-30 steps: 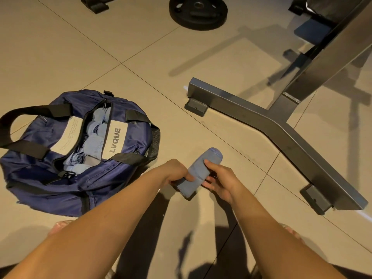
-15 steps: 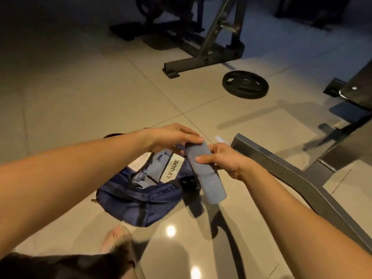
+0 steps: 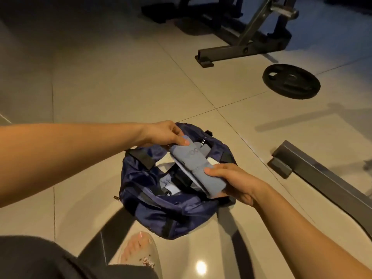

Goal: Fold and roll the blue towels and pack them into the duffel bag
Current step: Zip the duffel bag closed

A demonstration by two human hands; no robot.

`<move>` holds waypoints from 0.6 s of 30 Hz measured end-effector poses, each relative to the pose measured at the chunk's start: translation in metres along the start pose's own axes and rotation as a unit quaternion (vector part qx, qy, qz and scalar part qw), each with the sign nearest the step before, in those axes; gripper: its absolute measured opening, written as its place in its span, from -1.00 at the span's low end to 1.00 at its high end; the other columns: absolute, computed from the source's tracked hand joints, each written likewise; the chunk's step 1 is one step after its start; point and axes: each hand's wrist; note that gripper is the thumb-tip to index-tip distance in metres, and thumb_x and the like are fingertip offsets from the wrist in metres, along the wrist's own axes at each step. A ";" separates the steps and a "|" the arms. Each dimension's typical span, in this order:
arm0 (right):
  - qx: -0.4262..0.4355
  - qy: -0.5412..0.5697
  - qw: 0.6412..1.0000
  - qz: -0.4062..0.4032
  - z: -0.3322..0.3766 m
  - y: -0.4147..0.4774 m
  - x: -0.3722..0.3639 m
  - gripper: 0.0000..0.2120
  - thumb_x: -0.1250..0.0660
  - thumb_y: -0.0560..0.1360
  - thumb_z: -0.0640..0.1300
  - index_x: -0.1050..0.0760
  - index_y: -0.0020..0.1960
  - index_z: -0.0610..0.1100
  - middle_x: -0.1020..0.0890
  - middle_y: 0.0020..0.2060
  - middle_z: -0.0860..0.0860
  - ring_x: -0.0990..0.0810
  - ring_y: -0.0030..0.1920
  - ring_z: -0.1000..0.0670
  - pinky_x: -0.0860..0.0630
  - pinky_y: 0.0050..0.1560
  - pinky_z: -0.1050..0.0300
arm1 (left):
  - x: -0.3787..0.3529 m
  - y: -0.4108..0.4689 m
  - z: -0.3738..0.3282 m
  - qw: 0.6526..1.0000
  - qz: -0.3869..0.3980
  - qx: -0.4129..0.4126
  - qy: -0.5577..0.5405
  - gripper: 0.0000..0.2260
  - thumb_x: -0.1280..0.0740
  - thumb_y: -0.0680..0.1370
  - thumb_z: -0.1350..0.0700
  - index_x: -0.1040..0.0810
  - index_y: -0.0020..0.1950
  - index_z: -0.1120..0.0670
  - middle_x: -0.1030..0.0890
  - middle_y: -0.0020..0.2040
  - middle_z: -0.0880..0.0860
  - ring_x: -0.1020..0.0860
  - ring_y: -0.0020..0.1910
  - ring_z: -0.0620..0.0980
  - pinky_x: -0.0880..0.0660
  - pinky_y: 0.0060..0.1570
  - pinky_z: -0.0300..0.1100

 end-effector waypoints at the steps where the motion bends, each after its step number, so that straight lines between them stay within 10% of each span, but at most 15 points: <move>1: -0.015 -0.005 1.000 -0.007 -0.003 0.011 -0.003 -0.86 -0.51 0.49 -0.12 -0.61 -0.20 -0.13 -0.68 -0.13 -0.14 -0.65 -0.11 -0.11 -0.64 -0.06 -0.06 | -0.003 0.009 0.017 1.000 -0.006 0.009 -0.009 -0.71 -0.45 0.58 0.06 -0.65 0.12 0.28 -0.68 -0.06 0.21 -0.61 -0.14 0.02 -0.60 -0.10 -0.09; 12: -0.102 -0.177 0.972 -0.119 -0.023 0.084 -0.028 -0.71 -0.53 0.41 -0.13 -0.51 -0.04 -0.25 -0.55 -0.14 -0.16 -0.57 -0.20 -0.10 -0.56 -0.32 0.12 | -0.057 0.059 0.130 0.998 0.002 0.051 0.020 -0.71 -0.53 0.47 0.17 -0.55 0.13 0.01 -0.63 -0.02 0.05 -0.59 -0.04 0.06 -0.58 0.11 0.01; 18: -0.131 -0.222 0.958 -0.125 -0.022 0.092 -0.036 -0.70 -0.51 0.42 -0.27 -0.42 0.00 -0.30 -0.47 -0.20 -0.17 -0.53 -0.24 -0.15 -0.68 -0.17 -0.18 | -0.067 0.057 0.133 0.986 -0.011 0.000 0.165 -0.71 -0.48 0.50 0.03 -0.51 0.18 -0.12 -0.56 -0.07 -0.04 -0.54 -0.05 0.01 -0.45 -0.11 -0.15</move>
Point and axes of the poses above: each hand's wrist, its own y-axis towards the middle knuckle, its own x-axis out of the back of the hand, z = x × y
